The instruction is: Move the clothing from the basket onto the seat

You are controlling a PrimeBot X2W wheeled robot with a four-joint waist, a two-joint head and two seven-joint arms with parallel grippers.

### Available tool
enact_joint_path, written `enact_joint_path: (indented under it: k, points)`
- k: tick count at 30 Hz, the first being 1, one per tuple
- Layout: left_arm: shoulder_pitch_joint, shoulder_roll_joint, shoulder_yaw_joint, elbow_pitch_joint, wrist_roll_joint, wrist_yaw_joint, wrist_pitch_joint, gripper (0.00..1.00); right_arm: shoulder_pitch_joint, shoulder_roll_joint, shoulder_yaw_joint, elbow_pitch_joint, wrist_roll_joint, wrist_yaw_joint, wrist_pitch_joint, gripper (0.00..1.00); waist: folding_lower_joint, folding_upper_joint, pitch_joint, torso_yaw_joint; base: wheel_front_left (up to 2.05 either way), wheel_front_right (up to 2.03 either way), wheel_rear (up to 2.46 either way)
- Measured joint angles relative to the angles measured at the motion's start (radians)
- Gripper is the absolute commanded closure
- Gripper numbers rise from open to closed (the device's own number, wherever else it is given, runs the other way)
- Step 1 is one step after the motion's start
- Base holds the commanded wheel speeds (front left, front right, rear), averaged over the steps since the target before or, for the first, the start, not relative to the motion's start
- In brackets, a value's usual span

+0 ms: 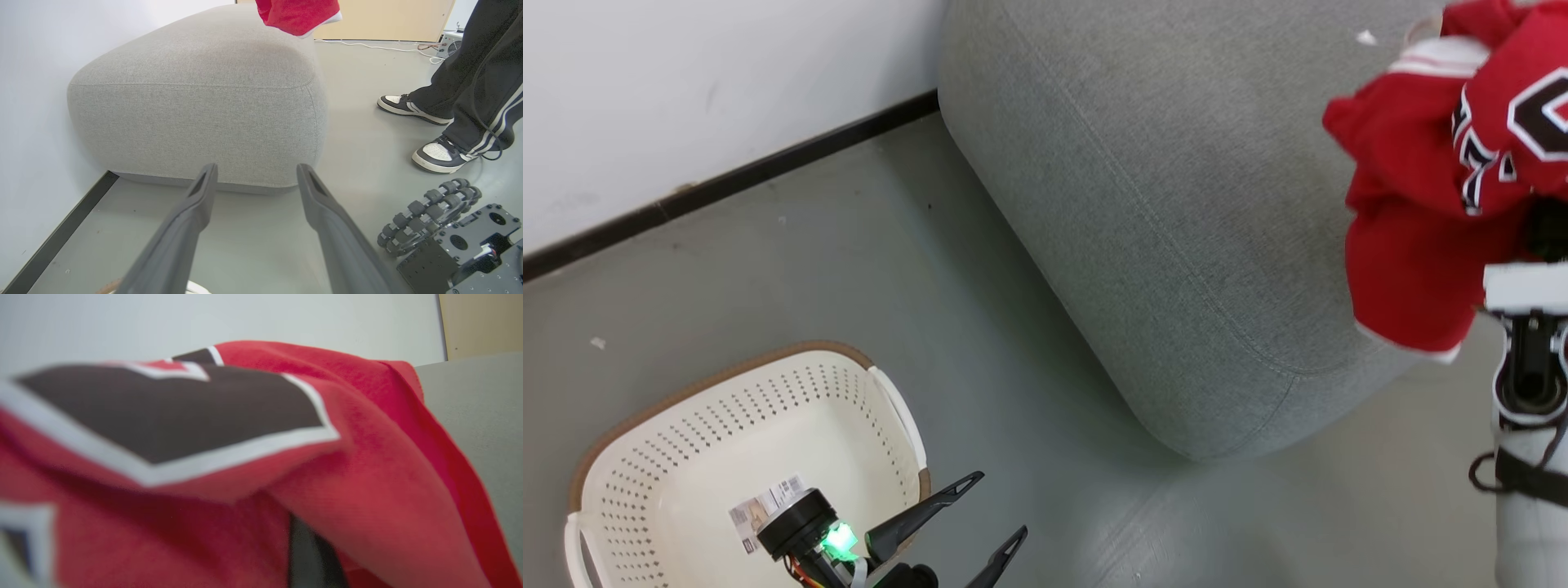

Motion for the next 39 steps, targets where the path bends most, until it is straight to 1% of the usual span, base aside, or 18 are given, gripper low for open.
enact_joint_path:
  k: [5, 9, 16, 19, 20, 23, 28, 31, 37, 39]
  points:
    - [0.0, 0.03, -0.013, -0.015, 0.023, 0.0, 0.0, 0.0, -0.092, -0.008, 0.014, 0.041, -0.041, 0.0, 0.0, 1.0, 0.0, 0.0, 0.036, 0.005, 0.0, 0.0, 0.0]
    - [0.0, 0.043, -0.013, -0.027, 0.026, 0.0, 0.0, 0.0, -0.168, -0.021, 0.016, 0.078, -0.05, 0.0, 0.0, 1.0, 0.0, 0.0, 0.066, 0.01, 0.0, 0.0, 0.0]
    - [-0.001, 0.082, -0.011, -0.056, 0.033, 0.0, 0.0, 0.0, -0.283, -0.063, 0.017, 0.166, -0.075, 0.0, 0.002, 1.0, 0.0, 0.0, 0.117, 0.02, 0.0, 0.0, 0.0]
    - [-0.002, 0.095, -0.008, -0.07, 0.036, 0.0, 0.0, 0.0, -0.325, -0.072, -0.019, 0.207, -0.075, 0.0, 0.003, 1.0, 0.0, 0.0, 0.139, 0.026, 0.0, 0.0, 0.0]
    - [-0.004, 0.1, -0.008, -0.077, 0.038, 0.0, 0.0, 0.0, -0.35, -0.082, -0.056, 0.238, -0.08, 0.0, 0.003, 1.0, 0.0, 0.0, 0.153, 0.029, 0.0, 0.0, 0.0]
    - [-0.007, 0.104, -0.009, -0.085, 0.045, 0.0, 0.0, 0.0, -0.38, -0.106, -0.114, 0.29, -0.106, 0.0, 0.003, 1.0, 0.0001, 0.0, 0.174, 0.034, 0.0, 0.0, 0.0]
    - [-0.017, 0.129, -0.009, -0.096, 0.047, 0.0, 0.0, 0.0, -0.434, -0.129, -0.18, 0.363, -0.131, 0.0, 0.003, 1.0, 0.0, 0.0, 0.208, 0.042, 0.0, 0.0, 0.0]
    - [-0.024, 0.133, -0.014, -0.109, 0.046, 0.0, 0.0, 0.0, -0.467, -0.142, -0.231, 0.421, -0.149, 0.0, 0.003, 1.0, 0.0, 0.0, 0.226, 0.046, 0.0, 0.0, 0.0]
    - [-0.03, 0.14, -0.027, -0.138, 0.047, 0.0, 0.0, 0.0, -0.541, -0.149, -0.261, 0.486, -0.181, 0.0, 0.004, 1.0, 0.0, 0.0, 0.26, 0.055, 0.0, 0.0, 0.0]
    - [-0.034, 0.15, -0.028, -0.146, 0.053, 0.0, 0.0, 0.0, -0.571, -0.159, -0.236, 0.498, -0.213, 0.0, 0.005, 1.0, 0.0, 0.0, 0.271, 0.059, 0.0, 0.0, 0.0]
